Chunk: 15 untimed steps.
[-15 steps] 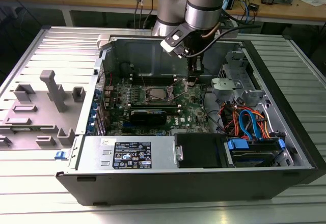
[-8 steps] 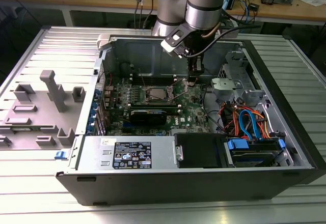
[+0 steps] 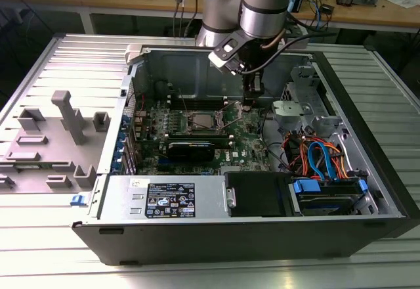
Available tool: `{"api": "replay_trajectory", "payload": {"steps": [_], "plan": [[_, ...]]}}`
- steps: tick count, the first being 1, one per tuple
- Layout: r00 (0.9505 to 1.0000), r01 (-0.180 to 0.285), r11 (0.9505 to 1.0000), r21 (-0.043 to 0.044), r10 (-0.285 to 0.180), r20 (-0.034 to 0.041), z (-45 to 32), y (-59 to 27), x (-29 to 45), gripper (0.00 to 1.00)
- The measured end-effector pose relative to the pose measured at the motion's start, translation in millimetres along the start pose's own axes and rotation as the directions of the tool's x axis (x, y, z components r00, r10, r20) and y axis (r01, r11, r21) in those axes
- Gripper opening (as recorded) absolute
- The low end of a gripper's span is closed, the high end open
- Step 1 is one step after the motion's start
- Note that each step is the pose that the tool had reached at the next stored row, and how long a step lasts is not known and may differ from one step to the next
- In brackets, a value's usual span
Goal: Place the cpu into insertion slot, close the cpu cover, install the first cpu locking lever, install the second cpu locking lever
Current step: 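Close the cpu cover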
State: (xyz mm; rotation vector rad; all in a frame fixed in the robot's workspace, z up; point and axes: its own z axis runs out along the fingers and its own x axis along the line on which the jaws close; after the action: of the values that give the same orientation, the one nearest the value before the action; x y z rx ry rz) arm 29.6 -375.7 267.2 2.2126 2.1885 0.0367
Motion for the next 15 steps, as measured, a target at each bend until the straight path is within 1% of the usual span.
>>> {"api": "replay_trajectory", "payload": {"steps": [5, 8, 9, 11, 12, 13, 15], "plan": [[1.0, 0.0, 1.0, 0.0006, 0.0, 0.0008, 0.5, 4.0, 0.3, 0.11], [1.0, 0.0, 1.0, 0.001, 0.0, 0.0003, 1.3, 4.1, 0.4, 0.11], [1.0, 0.002, 1.0, 0.004, -0.002, 0.0006, 2.7, 4.6, 0.3, 0.11], [1.0, 0.003, 1.0, 0.0072, -0.003, 0.0005, 6.1, 4.4, 0.4, 0.11], [1.0, 0.005, 0.9999, 0.0118, -0.005, 0.0006, 9.1, 4.7, 0.4, 0.11], [1.0, 0.007, 0.9999, 0.0135, -0.007, 0.0006, 10.0, 5.4, 0.4, 0.11], [1.0, 0.007, 0.9998, 0.0168, -0.007, 0.0006, 11.0, 9.7, 0.4, 0.11]]}}
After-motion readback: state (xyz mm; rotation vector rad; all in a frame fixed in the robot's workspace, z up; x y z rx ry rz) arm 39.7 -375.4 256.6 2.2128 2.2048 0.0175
